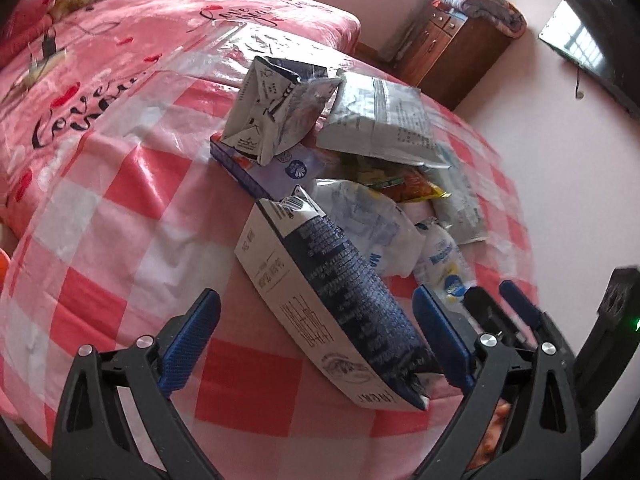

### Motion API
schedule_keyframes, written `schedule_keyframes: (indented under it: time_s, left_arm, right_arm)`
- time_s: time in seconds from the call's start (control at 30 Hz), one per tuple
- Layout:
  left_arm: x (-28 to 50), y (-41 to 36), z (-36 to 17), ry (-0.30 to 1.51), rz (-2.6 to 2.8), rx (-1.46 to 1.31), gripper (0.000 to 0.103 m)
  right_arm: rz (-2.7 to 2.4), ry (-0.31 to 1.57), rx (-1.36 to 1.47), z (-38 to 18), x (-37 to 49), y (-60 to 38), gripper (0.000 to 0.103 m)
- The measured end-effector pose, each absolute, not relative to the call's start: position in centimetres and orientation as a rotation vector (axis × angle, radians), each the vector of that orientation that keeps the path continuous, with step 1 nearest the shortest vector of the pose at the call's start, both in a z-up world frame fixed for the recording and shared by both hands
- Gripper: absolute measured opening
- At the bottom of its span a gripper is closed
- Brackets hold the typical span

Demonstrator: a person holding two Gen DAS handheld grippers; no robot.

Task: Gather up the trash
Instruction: 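Close the left gripper on the blue-and-white milk carton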

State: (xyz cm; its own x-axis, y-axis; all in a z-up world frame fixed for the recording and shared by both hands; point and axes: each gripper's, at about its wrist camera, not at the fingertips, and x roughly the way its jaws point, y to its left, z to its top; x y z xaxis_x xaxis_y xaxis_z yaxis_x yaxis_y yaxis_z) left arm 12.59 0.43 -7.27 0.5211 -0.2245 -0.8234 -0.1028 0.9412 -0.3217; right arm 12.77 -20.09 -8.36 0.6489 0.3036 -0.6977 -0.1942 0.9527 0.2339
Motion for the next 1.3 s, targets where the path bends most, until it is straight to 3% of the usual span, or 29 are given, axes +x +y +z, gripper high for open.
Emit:
schedule_keyframes:
  time_s: [0.63,1.03,1.3]
  left_arm:
    - [11.7,-2.0,-6.0,0.931,-0.024,-0.177,0.096]
    - [12.2,-2.3,-6.5,0.963,0.056,-0.178,0.096]
    - [12.8,-2.5,-7.2,0.999,0.074,-0.207,0.068]
  right_arm:
    - [0.235,0.806,0.198,-9.7,14.1,-21.5,0.098]
    - [0.246,0.86,0.149,-10.1,15.3,-20.5,0.098]
    - [0.251,0.869,0.103,-10.3,15.3,-19.6,0.098]
